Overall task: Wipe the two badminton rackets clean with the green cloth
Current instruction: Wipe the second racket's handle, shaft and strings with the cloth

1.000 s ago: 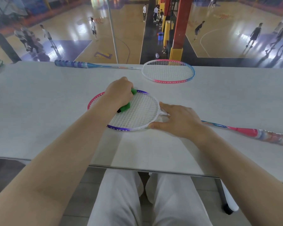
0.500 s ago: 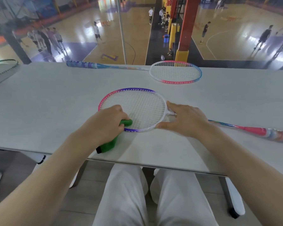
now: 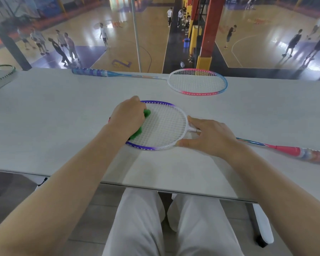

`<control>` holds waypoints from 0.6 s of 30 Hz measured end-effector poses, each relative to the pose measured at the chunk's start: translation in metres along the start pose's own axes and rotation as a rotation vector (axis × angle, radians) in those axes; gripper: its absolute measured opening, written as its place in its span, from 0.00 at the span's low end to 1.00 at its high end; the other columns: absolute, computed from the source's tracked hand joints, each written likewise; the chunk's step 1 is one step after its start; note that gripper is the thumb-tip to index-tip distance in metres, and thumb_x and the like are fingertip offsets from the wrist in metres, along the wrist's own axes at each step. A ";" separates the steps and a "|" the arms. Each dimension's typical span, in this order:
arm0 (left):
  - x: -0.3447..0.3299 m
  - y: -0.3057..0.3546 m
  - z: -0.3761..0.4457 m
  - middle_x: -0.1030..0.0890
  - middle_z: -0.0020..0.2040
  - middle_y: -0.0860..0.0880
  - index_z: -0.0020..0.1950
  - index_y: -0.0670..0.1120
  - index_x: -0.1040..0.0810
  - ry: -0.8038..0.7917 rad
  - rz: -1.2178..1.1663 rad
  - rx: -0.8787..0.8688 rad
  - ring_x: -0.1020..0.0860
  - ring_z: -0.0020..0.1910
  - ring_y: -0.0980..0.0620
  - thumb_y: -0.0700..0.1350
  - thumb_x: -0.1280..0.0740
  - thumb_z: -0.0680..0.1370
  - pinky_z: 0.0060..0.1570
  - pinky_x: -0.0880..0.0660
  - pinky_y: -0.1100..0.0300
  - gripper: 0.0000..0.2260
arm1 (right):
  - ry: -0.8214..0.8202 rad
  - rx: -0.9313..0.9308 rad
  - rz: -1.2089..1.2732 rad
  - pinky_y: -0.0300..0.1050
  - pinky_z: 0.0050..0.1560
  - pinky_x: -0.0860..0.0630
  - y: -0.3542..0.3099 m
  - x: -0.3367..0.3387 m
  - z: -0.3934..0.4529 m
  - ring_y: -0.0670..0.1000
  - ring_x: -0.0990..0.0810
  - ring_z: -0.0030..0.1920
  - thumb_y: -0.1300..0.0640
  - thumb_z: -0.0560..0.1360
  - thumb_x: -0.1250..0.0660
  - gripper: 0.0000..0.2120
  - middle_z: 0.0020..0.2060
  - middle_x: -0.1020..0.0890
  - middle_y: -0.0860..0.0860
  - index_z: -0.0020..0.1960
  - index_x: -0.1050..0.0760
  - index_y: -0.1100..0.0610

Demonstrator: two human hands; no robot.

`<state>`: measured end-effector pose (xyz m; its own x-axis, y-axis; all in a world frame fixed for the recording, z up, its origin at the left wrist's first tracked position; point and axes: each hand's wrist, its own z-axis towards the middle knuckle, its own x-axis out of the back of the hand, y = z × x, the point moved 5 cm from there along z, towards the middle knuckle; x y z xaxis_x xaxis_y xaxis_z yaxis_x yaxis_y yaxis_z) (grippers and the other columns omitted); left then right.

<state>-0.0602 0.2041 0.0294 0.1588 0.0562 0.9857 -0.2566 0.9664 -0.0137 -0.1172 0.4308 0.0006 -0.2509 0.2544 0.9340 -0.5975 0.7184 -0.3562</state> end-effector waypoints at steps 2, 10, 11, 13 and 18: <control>-0.001 0.003 0.020 0.25 0.50 0.45 0.57 0.44 0.20 0.002 0.009 -0.027 0.24 0.44 0.46 0.43 0.39 0.80 0.46 0.26 0.53 0.10 | 0.000 0.002 -0.014 0.45 0.57 0.29 0.001 0.000 0.001 0.47 0.25 0.63 0.20 0.63 0.40 0.44 0.65 0.24 0.38 0.74 0.40 0.36; -0.006 0.004 0.063 0.26 0.52 0.44 0.57 0.43 0.19 -0.033 -0.015 -0.069 0.25 0.47 0.43 0.43 0.37 0.79 0.47 0.28 0.51 0.11 | 0.030 -0.009 -0.006 0.46 0.58 0.27 0.001 0.000 0.002 0.46 0.23 0.62 0.20 0.63 0.40 0.42 0.62 0.22 0.38 0.73 0.39 0.35; -0.007 0.003 0.061 0.26 0.52 0.44 0.57 0.43 0.19 -0.043 -0.045 -0.077 0.25 0.48 0.43 0.43 0.37 0.79 0.48 0.28 0.52 0.11 | 0.030 -0.012 -0.013 0.46 0.58 0.27 0.000 0.000 0.002 0.47 0.24 0.62 0.20 0.63 0.40 0.42 0.63 0.22 0.38 0.73 0.39 0.35; -0.006 0.000 0.054 0.25 0.53 0.45 0.59 0.45 0.20 -0.071 -0.095 -0.097 0.25 0.50 0.45 0.45 0.36 0.79 0.49 0.29 0.53 0.12 | 0.037 -0.010 -0.016 0.47 0.58 0.26 0.000 0.000 0.002 0.47 0.23 0.62 0.19 0.63 0.41 0.42 0.62 0.22 0.38 0.73 0.38 0.35; 0.003 -0.011 0.020 0.26 0.51 0.49 0.59 0.48 0.19 -0.133 -0.144 -0.104 0.26 0.50 0.48 0.46 0.35 0.78 0.50 0.30 0.55 0.12 | 0.046 -0.008 0.004 0.45 0.53 0.27 0.000 0.000 0.002 0.47 0.23 0.60 0.19 0.62 0.40 0.41 0.58 0.21 0.37 0.71 0.37 0.33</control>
<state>-0.0765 0.1889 0.0357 0.0576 -0.1117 0.9921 -0.1392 0.9831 0.1188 -0.1185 0.4293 0.0007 -0.2180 0.2870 0.9328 -0.5907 0.7220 -0.3602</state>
